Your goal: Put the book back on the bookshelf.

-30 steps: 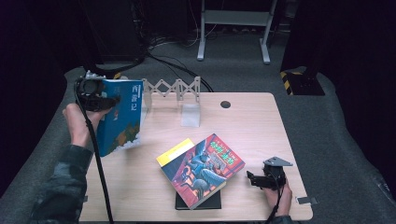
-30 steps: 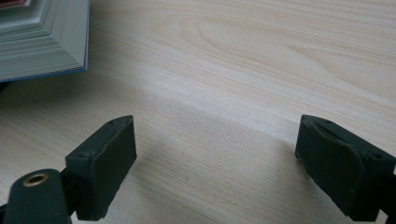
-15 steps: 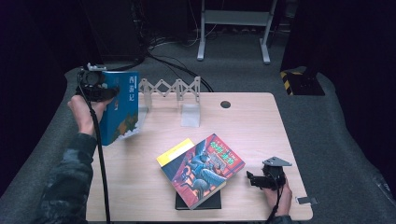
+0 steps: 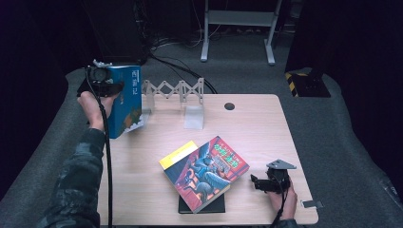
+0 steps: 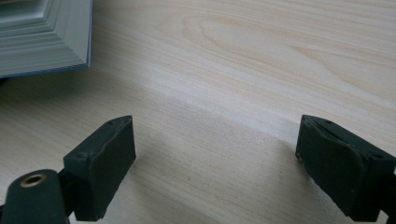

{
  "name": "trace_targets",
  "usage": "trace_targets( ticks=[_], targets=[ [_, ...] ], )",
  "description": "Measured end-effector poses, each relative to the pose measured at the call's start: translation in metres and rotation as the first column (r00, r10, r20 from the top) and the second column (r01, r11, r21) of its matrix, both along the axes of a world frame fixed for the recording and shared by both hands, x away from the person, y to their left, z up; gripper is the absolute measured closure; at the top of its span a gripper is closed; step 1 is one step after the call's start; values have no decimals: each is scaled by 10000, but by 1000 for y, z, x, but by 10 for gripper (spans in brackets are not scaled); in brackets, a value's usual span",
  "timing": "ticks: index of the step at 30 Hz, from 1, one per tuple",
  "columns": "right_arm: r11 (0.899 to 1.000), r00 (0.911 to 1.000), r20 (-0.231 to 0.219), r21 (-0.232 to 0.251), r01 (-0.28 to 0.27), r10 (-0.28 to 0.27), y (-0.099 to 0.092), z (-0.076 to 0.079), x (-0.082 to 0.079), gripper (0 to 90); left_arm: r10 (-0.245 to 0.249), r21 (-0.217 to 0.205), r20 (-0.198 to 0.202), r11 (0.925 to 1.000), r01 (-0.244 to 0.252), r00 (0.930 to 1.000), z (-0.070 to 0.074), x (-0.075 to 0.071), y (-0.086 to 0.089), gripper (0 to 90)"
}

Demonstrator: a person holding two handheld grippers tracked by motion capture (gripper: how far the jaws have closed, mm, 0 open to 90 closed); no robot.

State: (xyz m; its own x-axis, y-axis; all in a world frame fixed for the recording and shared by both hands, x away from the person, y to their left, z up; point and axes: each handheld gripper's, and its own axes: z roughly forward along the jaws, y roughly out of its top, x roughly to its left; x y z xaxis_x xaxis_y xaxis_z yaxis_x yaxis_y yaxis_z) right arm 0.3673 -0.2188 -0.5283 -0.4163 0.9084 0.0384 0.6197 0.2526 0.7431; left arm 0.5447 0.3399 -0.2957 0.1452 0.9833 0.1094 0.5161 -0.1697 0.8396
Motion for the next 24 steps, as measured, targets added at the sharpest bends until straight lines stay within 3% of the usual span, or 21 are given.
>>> trace_targets(
  ticks=[9,12,15,18,24],
  targets=[
    [10000,10000,10,16,-28,28,0,0,0,116,348,-68,326,9994,-346,9989,-8,18,-2,614],
    [10000,10000,32,31,-33,33,0,0,0,118,473,-185,367,9987,-466,9982,-20,23,-4,613],
    [10000,10000,29,48,-29,29,0,0,0,120,528,-282,252,9982,-521,9983,-29,24,-3,613],
    [10000,10000,42,43,-21,21,0,0,0,120,551,-304,382,9981,-540,9977,-35,22,-3,613],
    [10000,10000,48,38,-16,16,0,0,0,123,414,-370,476,9985,-397,9980,-36,14,-2,612]
  ],
)
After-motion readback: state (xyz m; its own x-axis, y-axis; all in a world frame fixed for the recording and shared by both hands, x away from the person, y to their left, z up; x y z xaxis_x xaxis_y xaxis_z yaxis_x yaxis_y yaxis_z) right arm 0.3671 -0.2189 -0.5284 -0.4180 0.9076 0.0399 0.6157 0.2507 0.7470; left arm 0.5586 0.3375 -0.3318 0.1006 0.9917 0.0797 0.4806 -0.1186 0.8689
